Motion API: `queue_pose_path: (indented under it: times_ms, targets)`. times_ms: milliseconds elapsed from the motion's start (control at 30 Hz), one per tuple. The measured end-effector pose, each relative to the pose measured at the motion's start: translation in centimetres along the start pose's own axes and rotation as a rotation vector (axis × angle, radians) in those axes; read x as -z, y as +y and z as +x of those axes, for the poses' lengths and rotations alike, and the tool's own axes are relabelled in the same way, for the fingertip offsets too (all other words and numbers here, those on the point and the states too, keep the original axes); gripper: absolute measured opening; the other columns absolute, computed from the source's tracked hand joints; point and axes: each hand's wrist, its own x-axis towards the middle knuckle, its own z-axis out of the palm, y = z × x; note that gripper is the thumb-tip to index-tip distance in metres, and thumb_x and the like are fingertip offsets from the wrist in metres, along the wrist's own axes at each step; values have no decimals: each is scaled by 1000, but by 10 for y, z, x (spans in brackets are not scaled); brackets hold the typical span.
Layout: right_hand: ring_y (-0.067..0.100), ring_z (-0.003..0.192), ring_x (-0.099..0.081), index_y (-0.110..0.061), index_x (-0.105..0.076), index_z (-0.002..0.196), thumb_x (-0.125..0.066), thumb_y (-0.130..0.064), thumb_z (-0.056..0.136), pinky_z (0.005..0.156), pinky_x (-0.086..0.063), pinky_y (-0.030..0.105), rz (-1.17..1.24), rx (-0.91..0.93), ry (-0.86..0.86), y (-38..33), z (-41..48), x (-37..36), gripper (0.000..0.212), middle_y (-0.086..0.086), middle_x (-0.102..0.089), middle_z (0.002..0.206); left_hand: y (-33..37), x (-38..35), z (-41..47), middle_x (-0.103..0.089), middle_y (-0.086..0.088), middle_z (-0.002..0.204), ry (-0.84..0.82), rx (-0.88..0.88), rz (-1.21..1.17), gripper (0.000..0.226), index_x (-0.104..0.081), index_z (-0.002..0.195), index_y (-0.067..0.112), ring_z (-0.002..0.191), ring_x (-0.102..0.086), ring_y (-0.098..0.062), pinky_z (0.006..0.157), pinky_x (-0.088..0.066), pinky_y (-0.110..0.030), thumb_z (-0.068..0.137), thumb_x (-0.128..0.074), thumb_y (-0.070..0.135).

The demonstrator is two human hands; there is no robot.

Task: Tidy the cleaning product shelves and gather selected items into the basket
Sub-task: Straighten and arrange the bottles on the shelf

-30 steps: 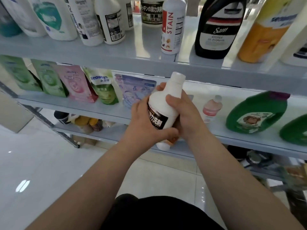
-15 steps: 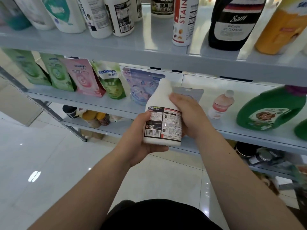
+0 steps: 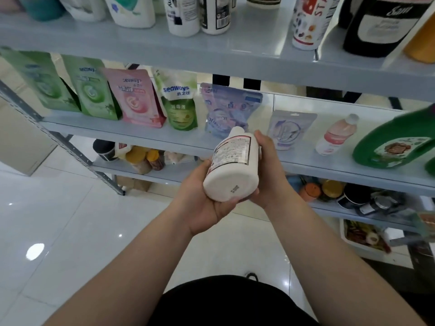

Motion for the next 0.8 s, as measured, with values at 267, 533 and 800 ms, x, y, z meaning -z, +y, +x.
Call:
queue_pose_path:
  times_ms: [267, 533, 800]
  targets:
    - [32, 97, -64, -8, -49, 131, -57, -16, 84, 87, -54, 43, -248, 345, -50, 21, -15, -43, 48, 16, -67, 109, 8, 40, -27, -74, -11, 118, 226, -332, 464, 36, -63, 128, 10, 113, -70, -33, 91, -55, -65, 106, -45, 32]
    - [12, 98, -67, -25, -55, 120, -68, -17, 87, 86, -56, 32, -462, 568, 87, 68, -30, -74, 36, -8, -72, 104, 2, 83, -64, -41, 7, 134, 286, -729, 1222, 95, -41, 129, 38, 117, -56, -4, 87, -59, -37, 47, -84, 60]
    - [13, 130, -60, -50, -70, 122, -66, -56, 82, 111, -48, 46, -673, 424, 143, 74, -37, -88, 40, -15, -66, 137, 3, 110, -83, -68, -18, 127, 117, -552, 498, 63, -58, 127, 21, 116, -67, -37, 100, -52, -61, 66, -67, 31]
